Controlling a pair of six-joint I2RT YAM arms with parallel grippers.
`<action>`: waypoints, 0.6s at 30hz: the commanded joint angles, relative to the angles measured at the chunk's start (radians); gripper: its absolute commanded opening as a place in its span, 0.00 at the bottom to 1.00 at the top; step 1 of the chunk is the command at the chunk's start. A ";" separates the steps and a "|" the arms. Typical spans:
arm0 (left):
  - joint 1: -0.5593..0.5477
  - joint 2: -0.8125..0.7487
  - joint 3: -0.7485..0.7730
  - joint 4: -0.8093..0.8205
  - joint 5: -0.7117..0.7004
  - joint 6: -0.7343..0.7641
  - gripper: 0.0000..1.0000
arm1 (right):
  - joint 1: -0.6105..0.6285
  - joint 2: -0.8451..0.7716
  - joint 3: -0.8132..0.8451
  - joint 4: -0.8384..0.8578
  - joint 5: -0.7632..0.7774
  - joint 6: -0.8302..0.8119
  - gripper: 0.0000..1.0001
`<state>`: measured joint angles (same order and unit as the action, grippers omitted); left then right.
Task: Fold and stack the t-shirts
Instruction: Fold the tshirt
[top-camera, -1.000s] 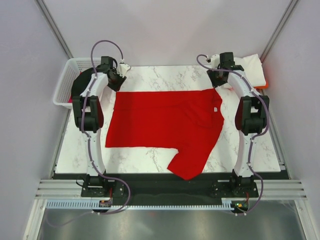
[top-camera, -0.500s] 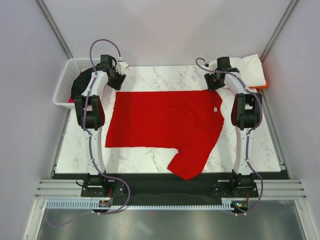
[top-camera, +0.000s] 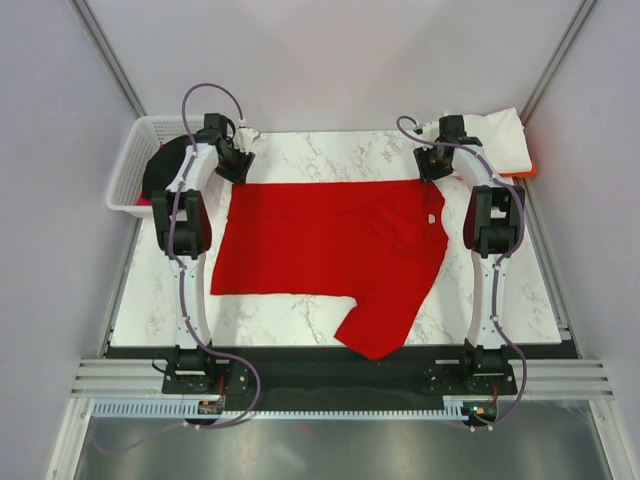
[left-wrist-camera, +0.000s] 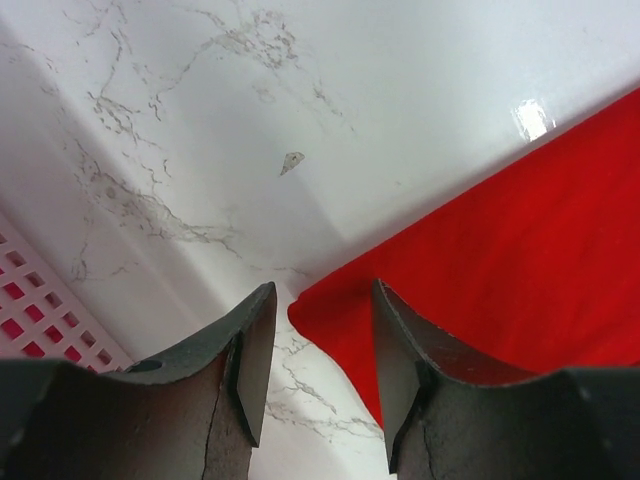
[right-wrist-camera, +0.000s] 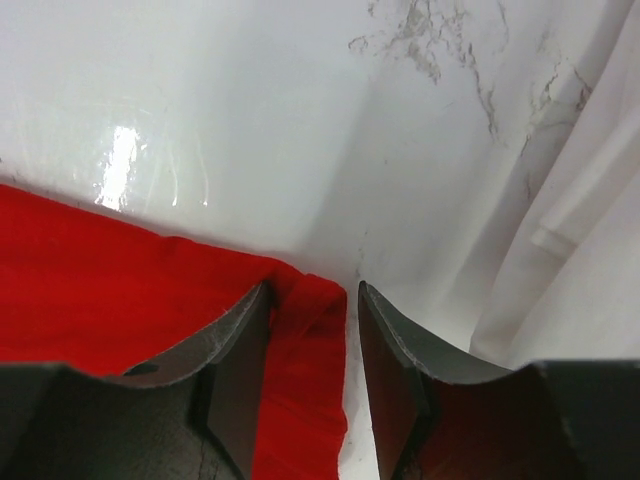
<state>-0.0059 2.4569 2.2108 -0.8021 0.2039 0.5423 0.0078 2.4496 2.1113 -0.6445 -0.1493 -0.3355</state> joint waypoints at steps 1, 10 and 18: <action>0.004 0.019 0.041 -0.008 0.008 -0.027 0.50 | -0.005 0.035 0.036 0.009 -0.022 0.010 0.47; 0.004 0.048 0.036 -0.008 -0.021 -0.021 0.47 | -0.003 0.045 0.032 0.005 -0.026 0.004 0.36; 0.032 0.080 0.026 -0.008 -0.049 0.007 0.02 | -0.005 0.068 0.032 0.005 -0.039 0.000 0.03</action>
<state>0.0074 2.4939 2.2189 -0.8059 0.1940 0.5350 0.0090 2.4622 2.1212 -0.6392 -0.1886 -0.3283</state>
